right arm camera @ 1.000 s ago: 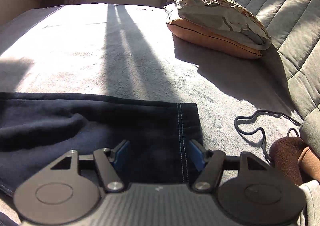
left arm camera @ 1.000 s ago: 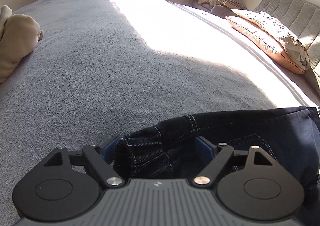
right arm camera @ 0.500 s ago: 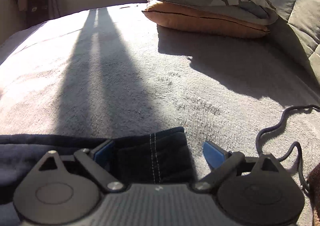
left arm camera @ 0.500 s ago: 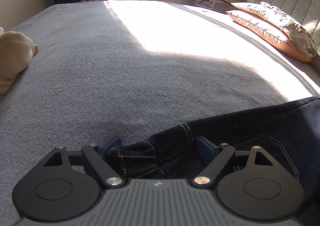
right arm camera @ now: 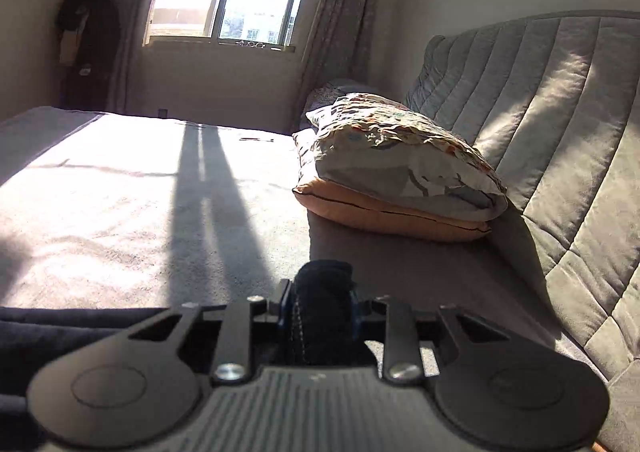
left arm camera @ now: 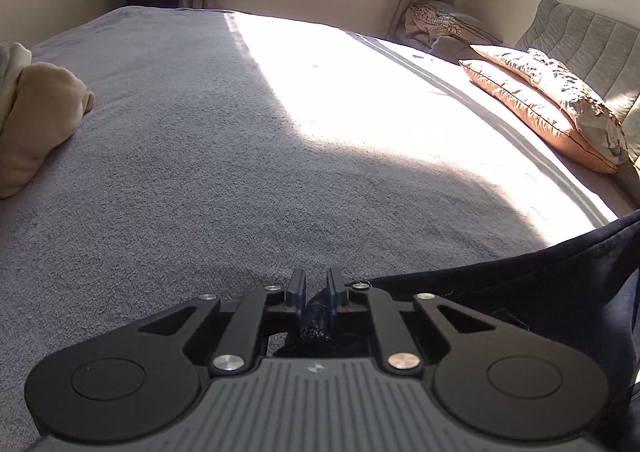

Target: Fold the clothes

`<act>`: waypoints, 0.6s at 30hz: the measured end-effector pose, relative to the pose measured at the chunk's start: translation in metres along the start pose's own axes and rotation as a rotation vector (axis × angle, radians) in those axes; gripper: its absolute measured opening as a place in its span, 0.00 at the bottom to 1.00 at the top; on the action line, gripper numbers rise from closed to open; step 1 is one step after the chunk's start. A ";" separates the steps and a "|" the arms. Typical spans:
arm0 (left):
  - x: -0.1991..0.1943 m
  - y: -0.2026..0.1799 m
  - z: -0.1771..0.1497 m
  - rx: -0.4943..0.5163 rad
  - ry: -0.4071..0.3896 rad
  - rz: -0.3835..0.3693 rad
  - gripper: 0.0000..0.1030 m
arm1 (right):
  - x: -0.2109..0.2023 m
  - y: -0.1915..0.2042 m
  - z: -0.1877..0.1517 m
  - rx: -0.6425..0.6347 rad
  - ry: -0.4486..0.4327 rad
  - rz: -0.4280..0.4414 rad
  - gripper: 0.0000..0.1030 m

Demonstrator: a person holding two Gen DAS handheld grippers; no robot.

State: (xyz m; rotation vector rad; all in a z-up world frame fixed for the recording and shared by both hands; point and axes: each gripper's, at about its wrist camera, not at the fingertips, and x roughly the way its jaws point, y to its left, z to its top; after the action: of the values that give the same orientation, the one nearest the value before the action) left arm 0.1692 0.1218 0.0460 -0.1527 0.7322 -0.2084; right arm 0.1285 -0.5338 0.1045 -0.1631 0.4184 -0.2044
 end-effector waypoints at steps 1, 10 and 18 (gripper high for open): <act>-0.004 0.007 0.001 -0.029 0.003 -0.011 0.29 | -0.011 -0.001 0.008 -0.006 -0.019 -0.003 0.28; -0.016 0.010 -0.010 -0.010 0.036 -0.113 0.76 | -0.021 0.007 -0.026 -0.033 0.104 -0.056 0.28; 0.001 -0.014 -0.018 0.149 0.046 0.079 0.30 | -0.022 0.011 -0.037 0.057 0.140 -0.085 0.28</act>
State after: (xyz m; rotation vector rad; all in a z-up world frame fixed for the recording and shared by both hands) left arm 0.1563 0.1067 0.0351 0.0223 0.7641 -0.1909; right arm 0.0948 -0.5218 0.0774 -0.1109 0.5446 -0.3125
